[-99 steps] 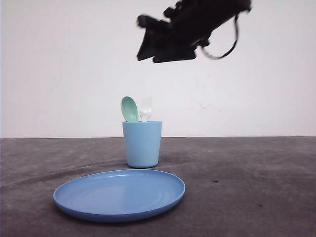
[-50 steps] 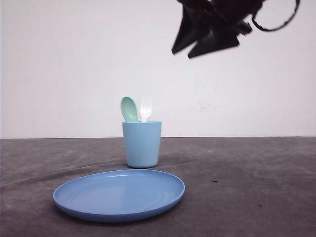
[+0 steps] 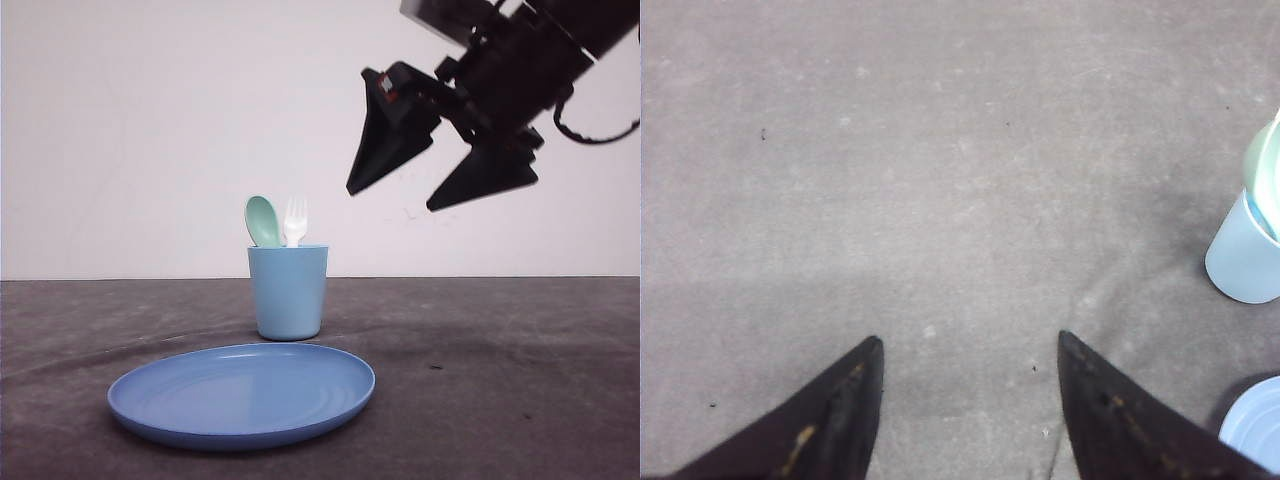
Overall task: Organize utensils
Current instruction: 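Open the right gripper and raise it away from the cup, then lower the right gripper around the cup rim and grasp the cup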
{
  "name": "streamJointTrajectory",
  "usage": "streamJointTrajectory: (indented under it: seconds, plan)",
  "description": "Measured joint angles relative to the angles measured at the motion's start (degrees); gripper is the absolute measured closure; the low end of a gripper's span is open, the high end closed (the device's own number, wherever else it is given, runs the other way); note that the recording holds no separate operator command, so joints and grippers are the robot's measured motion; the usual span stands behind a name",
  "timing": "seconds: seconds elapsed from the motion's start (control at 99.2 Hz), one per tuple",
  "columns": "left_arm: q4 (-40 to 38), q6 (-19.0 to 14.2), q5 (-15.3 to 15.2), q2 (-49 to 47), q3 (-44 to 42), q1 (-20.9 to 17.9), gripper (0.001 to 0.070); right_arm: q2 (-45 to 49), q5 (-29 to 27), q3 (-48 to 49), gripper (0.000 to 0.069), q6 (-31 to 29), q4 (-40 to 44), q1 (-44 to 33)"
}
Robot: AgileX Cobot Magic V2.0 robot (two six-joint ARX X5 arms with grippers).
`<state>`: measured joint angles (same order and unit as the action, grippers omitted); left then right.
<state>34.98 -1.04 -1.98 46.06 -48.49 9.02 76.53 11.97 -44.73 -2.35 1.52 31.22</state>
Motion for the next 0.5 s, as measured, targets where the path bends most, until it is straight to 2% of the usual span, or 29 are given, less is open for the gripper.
streamJointTrajectory:
  seconds: [0.212,0.504]
  plan:
    - [0.02,0.0,0.0,0.0,0.0,0.0,0.0379,1.25,0.0,3.45,0.001,-0.5,-6.27,1.22]
    - [0.0,0.0,0.0,0.0,0.0,0.0,0.0379,10.27,0.09,3.45,0.001,-0.98,-17.66,3.72]
